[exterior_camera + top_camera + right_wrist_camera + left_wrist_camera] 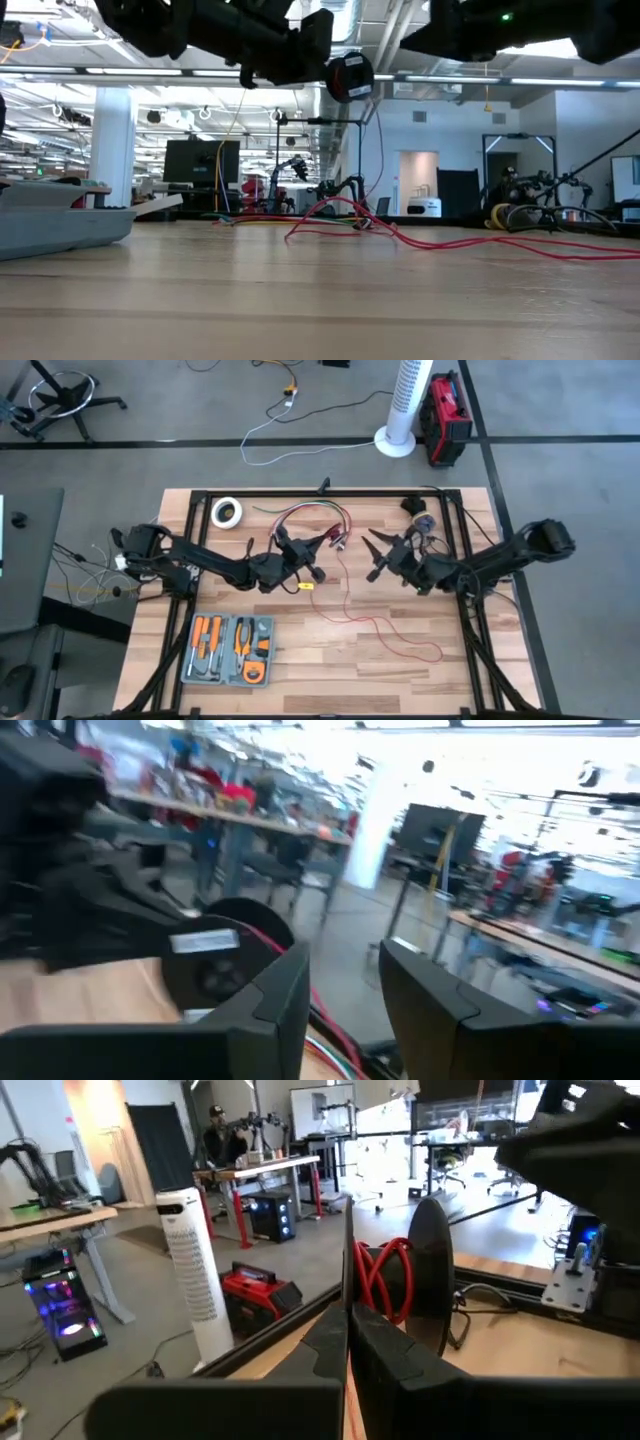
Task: Coil cords
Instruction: Coil the red wire on the black spool
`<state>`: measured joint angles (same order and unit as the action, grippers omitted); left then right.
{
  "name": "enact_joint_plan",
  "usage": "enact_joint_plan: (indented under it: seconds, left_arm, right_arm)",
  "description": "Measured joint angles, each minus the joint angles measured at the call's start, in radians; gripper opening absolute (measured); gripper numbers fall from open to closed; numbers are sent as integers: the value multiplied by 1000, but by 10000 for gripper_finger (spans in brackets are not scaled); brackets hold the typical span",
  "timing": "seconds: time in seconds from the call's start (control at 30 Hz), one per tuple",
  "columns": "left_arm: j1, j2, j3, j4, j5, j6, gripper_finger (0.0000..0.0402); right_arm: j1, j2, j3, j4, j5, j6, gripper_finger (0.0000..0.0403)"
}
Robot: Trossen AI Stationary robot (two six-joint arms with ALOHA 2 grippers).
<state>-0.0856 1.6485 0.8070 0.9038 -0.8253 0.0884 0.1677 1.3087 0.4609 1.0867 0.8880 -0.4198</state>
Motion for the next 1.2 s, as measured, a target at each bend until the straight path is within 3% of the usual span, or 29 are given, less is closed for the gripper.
enact_joint_plan:
  seconds: [0.17, 0.47, 0.73, 1.2]
  left_arm:
    - [0, 37, 1, 90, -2, 7, 0]
    - [0, 39, 2, 120, -22, 39, 0]
    - [-2, 39, 2, 145, -22, 50, 0]
    - [-14, 39, 2, 142, -12, 59, 0]
  right_arm:
    - [-6, 56, 61, -93, -1, -51, 174]
    - [-7, 169, 157, -96, 34, -127, 280]
    - [-49, 251, 222, -99, 39, -118, 285]
    - [-58, 241, 228, -73, 66, -163, 285]
